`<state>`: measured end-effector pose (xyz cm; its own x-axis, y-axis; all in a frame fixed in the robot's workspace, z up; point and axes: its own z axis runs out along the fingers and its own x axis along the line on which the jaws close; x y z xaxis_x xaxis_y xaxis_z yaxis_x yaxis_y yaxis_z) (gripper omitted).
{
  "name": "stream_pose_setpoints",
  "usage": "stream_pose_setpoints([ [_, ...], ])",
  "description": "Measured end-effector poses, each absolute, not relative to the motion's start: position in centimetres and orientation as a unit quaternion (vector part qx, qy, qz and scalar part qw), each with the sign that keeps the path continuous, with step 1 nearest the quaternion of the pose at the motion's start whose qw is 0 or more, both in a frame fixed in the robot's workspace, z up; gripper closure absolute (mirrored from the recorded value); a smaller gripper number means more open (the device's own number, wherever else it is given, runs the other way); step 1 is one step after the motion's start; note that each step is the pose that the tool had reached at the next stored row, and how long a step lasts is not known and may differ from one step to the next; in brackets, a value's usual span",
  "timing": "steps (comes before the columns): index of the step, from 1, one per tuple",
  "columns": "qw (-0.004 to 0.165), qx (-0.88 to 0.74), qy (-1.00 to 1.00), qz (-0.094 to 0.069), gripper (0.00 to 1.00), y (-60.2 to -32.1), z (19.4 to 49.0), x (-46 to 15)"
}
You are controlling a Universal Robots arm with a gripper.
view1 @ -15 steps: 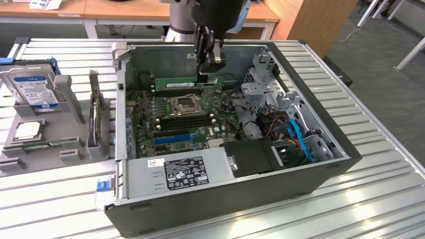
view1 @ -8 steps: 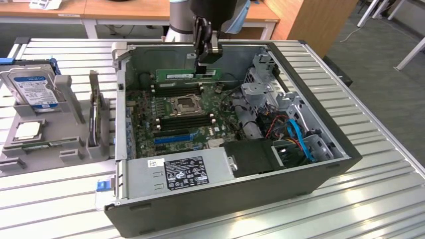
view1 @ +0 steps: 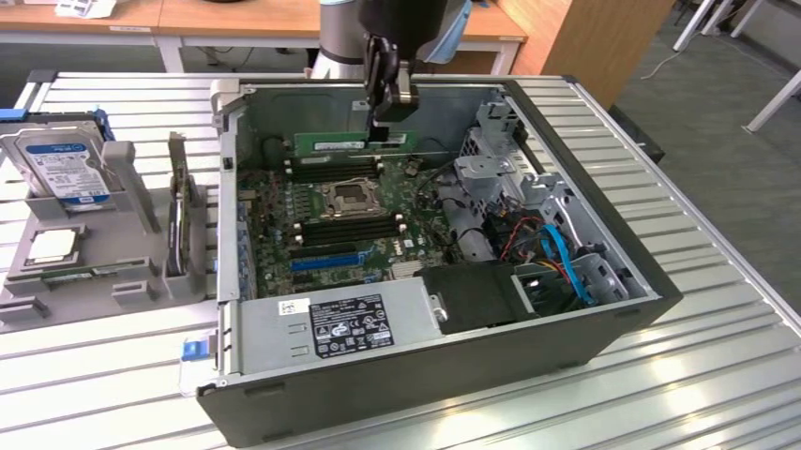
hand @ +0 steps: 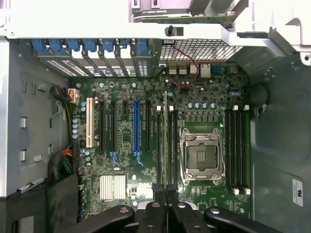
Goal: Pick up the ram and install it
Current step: 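Pick up the ram and move it above insertion slot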
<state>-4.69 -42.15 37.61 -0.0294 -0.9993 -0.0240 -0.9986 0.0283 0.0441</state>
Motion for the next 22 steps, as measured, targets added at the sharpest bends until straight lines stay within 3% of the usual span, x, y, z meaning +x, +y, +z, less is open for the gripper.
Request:
stream_pose_setpoints([
  [22,0.004,0.697,-0.717,-0.021,0.88,-42.1,35.5,-4.7],
])
